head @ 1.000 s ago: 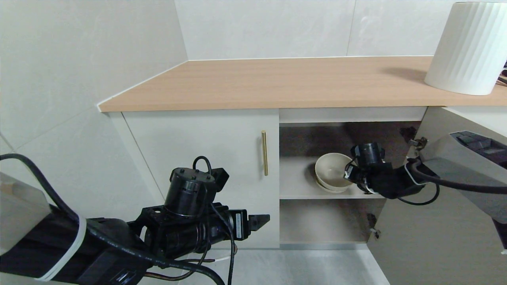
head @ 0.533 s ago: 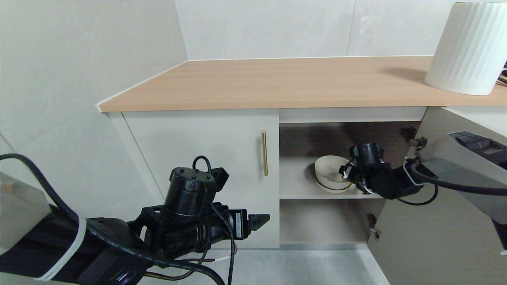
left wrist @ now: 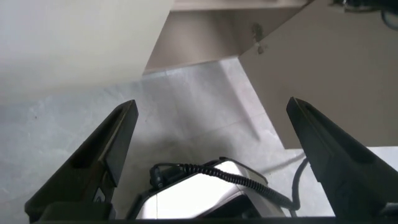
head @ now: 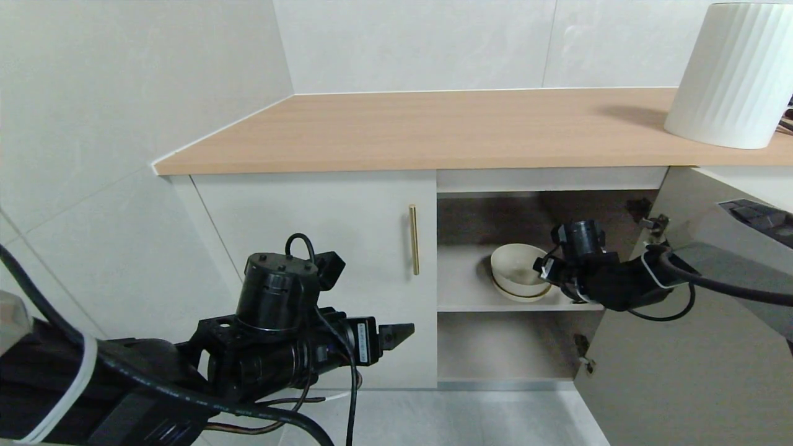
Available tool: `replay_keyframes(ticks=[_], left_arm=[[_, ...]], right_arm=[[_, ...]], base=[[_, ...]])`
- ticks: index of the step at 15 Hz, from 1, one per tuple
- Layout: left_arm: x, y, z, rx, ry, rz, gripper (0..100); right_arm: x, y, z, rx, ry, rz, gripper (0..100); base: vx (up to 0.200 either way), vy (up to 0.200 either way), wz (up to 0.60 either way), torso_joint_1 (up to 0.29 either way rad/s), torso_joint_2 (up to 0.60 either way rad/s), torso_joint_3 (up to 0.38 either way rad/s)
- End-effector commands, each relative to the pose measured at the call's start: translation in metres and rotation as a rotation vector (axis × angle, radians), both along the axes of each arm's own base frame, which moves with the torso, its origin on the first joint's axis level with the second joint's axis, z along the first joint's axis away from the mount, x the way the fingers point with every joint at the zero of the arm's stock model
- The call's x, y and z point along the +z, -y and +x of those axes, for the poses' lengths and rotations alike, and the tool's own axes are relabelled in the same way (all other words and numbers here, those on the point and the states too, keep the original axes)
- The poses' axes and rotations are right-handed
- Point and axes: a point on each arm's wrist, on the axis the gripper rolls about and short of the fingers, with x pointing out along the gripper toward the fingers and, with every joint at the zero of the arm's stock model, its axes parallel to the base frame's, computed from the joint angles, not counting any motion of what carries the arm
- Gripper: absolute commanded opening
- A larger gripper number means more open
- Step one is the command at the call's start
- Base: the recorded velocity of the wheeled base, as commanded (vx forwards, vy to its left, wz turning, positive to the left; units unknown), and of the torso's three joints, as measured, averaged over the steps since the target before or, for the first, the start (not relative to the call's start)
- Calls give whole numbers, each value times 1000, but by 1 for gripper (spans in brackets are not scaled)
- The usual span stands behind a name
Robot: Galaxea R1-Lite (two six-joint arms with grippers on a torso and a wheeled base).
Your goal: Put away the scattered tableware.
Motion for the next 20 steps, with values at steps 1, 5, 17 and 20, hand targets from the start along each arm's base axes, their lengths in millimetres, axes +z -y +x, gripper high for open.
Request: replay_keyframes(ticks=[1, 5, 17, 20], left_arm=[[27, -15, -8, 22, 75, -46, 100], [59, -39, -41, 31, 113, -73, 100], [81, -91, -108, 82, 107, -65, 100], [82, -87, -101, 66, 113, -41, 100]], right_arm=[[42, 6, -26, 34, 47, 33, 100], [115, 8, -114, 222, 58, 112, 100], [148, 17, -278, 607, 6, 24, 100], [143, 11, -276, 622, -24, 9, 100]], base=[[0, 0, 0, 0, 0, 0], [0, 0, 0, 0, 0, 0], [0, 0, 0, 0, 0, 0], [-133, 0, 0, 0, 3, 2]])
